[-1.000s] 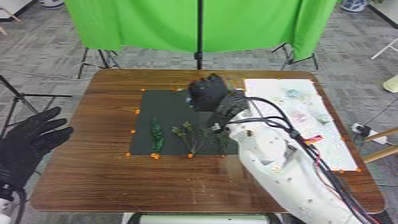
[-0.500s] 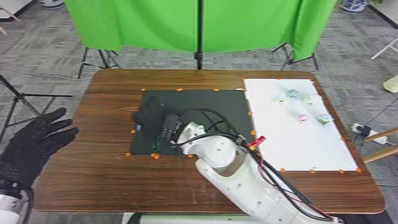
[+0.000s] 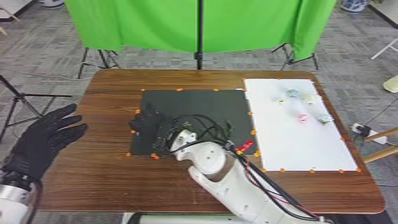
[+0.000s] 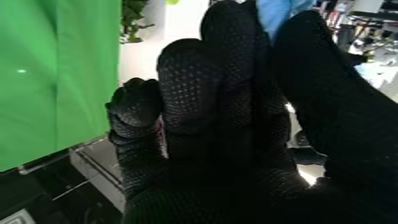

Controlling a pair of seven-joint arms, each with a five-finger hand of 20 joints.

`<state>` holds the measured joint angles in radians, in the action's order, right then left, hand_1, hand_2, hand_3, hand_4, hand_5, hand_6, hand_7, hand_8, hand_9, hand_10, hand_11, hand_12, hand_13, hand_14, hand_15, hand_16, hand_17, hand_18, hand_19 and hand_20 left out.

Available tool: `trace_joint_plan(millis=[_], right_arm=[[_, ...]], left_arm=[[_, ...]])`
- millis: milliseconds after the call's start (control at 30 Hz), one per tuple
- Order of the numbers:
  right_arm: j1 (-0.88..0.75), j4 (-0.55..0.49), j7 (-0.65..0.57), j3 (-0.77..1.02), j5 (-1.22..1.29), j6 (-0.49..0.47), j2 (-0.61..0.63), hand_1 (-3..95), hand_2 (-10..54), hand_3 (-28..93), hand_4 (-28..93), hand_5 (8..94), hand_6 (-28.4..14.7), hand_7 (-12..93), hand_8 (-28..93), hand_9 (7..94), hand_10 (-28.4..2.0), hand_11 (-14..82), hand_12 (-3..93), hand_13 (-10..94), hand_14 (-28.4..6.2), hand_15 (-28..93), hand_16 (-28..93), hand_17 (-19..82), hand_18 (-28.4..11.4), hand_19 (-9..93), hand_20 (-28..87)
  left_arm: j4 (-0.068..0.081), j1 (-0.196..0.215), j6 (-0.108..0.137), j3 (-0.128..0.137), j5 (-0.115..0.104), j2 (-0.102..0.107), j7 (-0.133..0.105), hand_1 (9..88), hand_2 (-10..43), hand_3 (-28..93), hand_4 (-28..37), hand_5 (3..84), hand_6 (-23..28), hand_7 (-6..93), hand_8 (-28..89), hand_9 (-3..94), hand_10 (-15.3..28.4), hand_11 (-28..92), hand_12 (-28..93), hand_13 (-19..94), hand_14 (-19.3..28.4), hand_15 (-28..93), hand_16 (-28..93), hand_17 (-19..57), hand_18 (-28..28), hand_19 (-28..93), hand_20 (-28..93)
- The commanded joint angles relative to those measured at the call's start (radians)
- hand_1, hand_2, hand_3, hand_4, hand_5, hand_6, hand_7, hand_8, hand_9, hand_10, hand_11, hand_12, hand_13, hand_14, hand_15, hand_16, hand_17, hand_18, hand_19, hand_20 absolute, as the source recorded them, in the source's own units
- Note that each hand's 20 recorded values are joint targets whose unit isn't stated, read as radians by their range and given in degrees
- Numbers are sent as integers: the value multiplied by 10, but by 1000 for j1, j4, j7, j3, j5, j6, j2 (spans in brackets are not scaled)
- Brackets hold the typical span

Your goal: Arrange flowers

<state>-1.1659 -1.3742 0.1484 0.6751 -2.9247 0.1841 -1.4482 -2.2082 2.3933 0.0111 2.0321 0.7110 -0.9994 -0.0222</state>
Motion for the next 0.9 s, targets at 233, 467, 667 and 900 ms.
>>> trace_joint_plan(millis=[233,467,667,900], right_arm=[[9,-32,-143,-41,-100,-64,-2,411,-95,808,-283,596,1,596,-136,706,-39,374,510,643,-52,739,284,312,-177,867,501],[29,-139,-168,-12,-18,-125,31,382,-95,820,-283,589,1,589,-128,689,-46,406,490,630,-57,752,274,305,-178,864,506],[40,-226,-183,188,130,-207,134,311,-95,868,-283,577,5,488,-172,617,-81,502,373,588,-66,758,258,287,-179,852,509],[102,-146,-360,317,280,-163,355,257,-56,909,-283,438,-30,377,-228,439,-123,456,250,451,-77,655,172,217,-181,741,451]], left_arm=[[17,-21,-24,-17,10,-1,33,273,-6,719,-226,335,19,285,-136,289,125,315,145,258,150,441,-8,-49,228,503,85],[-5,32,-5,-2,16,-37,-12,273,-5,719,-226,335,20,285,-136,289,126,316,145,258,150,441,-8,-50,228,504,86],[-20,69,3,2,17,-69,-33,272,-5,720,-226,335,20,285,-136,289,126,316,145,258,150,442,-8,-49,227,503,86],[-15,67,18,-15,17,-82,-45,274,-4,717,-227,336,20,285,-136,289,126,316,144,258,151,442,-9,-50,228,504,86]])
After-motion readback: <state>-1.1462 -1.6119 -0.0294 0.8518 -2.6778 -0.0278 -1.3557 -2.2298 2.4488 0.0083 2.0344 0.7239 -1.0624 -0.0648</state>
